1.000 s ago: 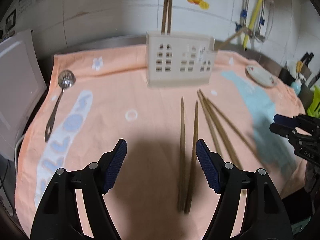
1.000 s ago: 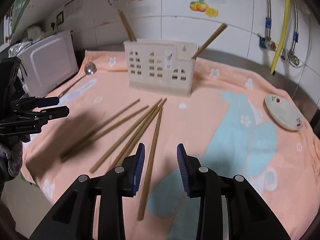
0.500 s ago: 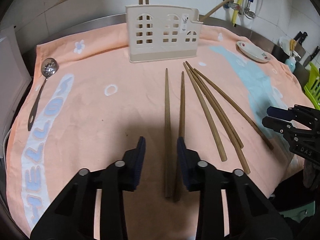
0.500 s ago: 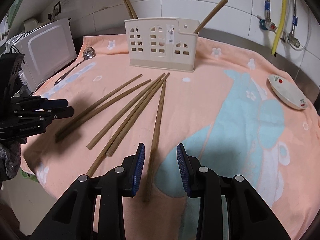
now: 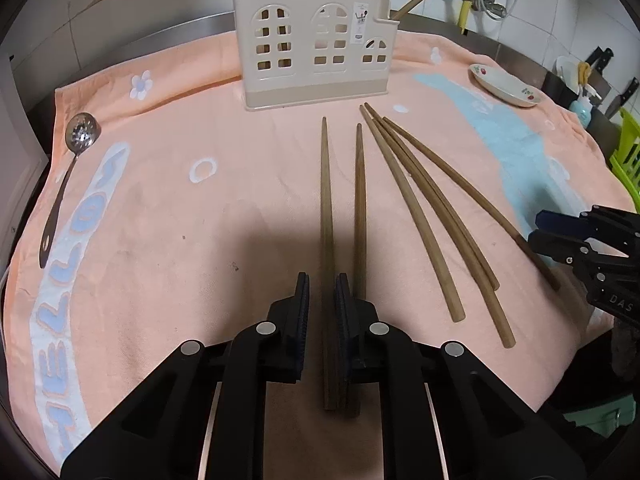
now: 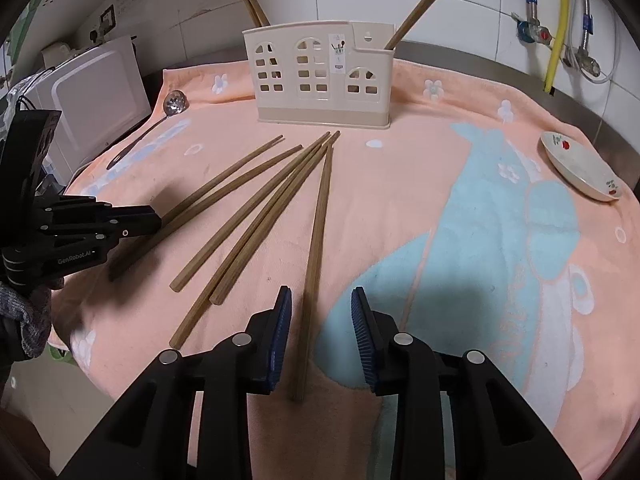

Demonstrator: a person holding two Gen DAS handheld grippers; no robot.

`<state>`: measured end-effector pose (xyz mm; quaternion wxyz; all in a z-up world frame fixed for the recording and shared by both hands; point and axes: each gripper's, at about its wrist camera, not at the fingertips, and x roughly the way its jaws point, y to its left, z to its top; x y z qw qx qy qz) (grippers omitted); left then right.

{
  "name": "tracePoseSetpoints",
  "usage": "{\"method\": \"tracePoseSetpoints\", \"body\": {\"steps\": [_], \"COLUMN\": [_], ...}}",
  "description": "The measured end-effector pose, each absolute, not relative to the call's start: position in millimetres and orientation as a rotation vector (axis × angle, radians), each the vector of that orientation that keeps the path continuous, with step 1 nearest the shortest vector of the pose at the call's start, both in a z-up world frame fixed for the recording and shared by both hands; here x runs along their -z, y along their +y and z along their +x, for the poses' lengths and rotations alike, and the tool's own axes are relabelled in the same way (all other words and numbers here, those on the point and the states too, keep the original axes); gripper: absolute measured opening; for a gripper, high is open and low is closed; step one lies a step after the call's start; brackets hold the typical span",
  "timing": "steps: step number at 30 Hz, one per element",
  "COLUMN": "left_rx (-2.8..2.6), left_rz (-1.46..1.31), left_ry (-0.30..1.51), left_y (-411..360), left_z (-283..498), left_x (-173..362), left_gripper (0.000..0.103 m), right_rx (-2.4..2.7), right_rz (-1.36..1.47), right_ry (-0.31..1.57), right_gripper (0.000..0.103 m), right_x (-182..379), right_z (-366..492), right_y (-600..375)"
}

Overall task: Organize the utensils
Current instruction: 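Grasp a chopstick with left gripper while right gripper grasps another, then lift both held chopsticks and carry them toward the white holder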

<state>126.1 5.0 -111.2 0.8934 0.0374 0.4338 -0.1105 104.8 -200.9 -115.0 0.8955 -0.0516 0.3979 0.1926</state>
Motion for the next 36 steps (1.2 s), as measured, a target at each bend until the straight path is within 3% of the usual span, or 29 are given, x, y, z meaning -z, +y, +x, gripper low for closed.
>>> {"method": "tracePoseSetpoints", "body": {"steps": [21,27,36], "left_rx": [0.227,0.219,0.216], "left_rz": [0.064,0.054,0.035], "left_ry": [0.904,0.899,0.871], "left_y": [4.1,3.9,8.5], "left_z": [126.7,125.0,121.4], "left_x": [117.6,116.3,103.4], "left_gripper": [0.013,0.006,0.006], "right_rx": [-0.389,-0.385,-0.402], "right_rz": [-0.13,-0.118,-0.064], "right_ry": [0.83,0.824,0.758], "right_gripper": [0.008,0.007,0.007], "right_x": [126.0,124.9,95.7], "right_z": [109.2,107.9,101.8], "right_y": [-188.0,-190.2,-199.6]}}
